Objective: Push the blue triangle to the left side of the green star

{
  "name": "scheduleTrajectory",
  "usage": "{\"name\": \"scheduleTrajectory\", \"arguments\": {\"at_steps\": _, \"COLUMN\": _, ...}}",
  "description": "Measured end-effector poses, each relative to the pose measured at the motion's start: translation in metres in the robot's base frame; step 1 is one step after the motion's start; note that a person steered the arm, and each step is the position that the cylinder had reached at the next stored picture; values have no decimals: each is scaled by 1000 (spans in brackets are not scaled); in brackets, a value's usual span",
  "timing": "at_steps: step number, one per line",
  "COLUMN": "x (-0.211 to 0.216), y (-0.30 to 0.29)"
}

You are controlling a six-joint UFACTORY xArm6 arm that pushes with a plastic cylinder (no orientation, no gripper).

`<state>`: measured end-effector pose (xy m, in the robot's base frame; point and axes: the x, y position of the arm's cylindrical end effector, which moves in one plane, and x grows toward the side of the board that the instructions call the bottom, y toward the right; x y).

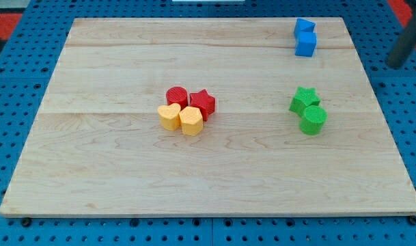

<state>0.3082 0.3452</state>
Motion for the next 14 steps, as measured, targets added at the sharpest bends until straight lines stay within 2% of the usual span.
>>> {"name": "scheduleTrajectory", "arguments": {"at_steps": 1, "x": -68, "y": -3}}
{"name": "scheduleTrajectory", "arguments": {"at_steps": 2, "x": -111, "y": -34}}
{"name": "scheduleTrajectory", "arguments": {"at_steps": 4, "x": -110, "y": -120}}
{"name": "scheduleTrajectory", "arguments": {"at_steps": 7, "x": -79, "y": -179}}
{"name": "scheduleTrajectory", "arguments": {"at_steps": 8, "x": -61, "y": -181}}
{"name": "scheduleTrajectory", "arguments": {"at_steps": 10, "x": -56, "y": -185}}
{"name": "scheduleTrajectory", "arguments": {"at_steps": 14, "x": 15, "y": -183}}
